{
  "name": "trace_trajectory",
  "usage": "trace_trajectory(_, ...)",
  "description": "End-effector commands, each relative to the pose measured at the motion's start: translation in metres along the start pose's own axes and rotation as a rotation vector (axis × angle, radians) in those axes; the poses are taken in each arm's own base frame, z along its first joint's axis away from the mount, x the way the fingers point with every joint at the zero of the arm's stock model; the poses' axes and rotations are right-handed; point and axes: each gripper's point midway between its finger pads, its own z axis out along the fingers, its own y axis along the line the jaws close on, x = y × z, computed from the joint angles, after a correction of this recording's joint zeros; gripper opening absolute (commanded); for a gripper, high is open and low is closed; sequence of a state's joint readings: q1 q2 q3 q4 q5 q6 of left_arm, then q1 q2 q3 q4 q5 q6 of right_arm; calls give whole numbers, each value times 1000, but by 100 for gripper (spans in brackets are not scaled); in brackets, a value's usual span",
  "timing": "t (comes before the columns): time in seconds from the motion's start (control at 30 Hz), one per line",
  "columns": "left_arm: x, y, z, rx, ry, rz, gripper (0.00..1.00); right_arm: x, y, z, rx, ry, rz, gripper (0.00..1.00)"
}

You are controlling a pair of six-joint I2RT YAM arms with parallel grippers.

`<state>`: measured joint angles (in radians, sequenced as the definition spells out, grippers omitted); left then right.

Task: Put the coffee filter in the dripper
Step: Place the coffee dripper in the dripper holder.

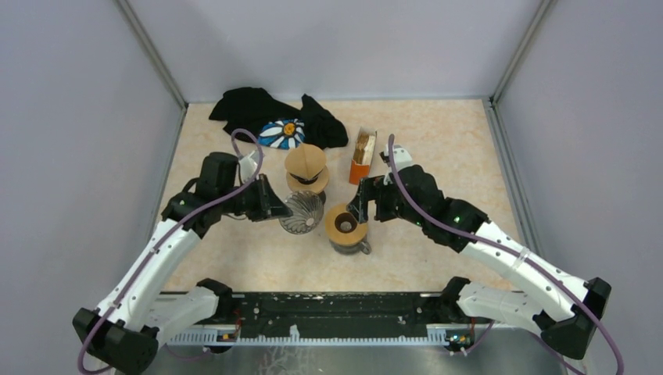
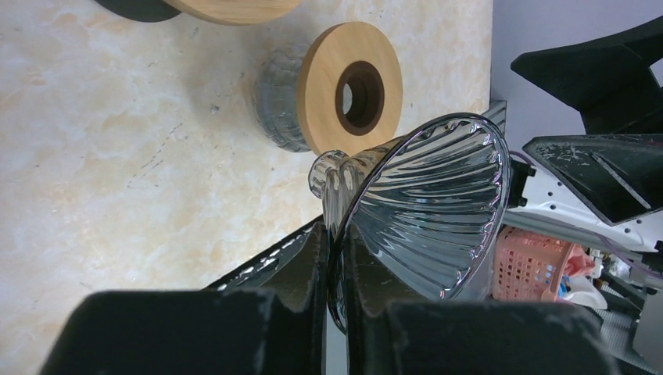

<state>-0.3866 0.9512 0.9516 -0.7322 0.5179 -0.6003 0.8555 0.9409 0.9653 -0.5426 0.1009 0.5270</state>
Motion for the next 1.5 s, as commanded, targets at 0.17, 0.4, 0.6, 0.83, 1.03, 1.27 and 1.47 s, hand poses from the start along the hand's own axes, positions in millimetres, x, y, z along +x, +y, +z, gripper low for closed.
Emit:
trace_trajectory(0.17,-17,-42,25,34,-33,77,0,-33,32,-5,-109,-85,38,88)
trace_trajectory(0.4,-22,-51,47,4,-26,130,0,-37,33,-6,-111,-104,41,88)
trace_trajectory(0.6,-13,-60,68,-4,5,168,0,-36,32,-3,-110,-102,46,87)
trace_trajectory(0.83,-9,-62,84,-37,21,189,0,-18,17,7,-44,-54,46,84)
trace_trajectory(1.03,-10,-62,93,-39,13,190,0,-8,8,11,-8,-26,45,81)
trace_trajectory(1.27,-1,-59,107,-38,60,186,0,-4,-1,13,31,-17,39,80)
trace_trajectory(1.47,4,-58,110,-38,80,186,0,2,-5,17,47,4,36,80)
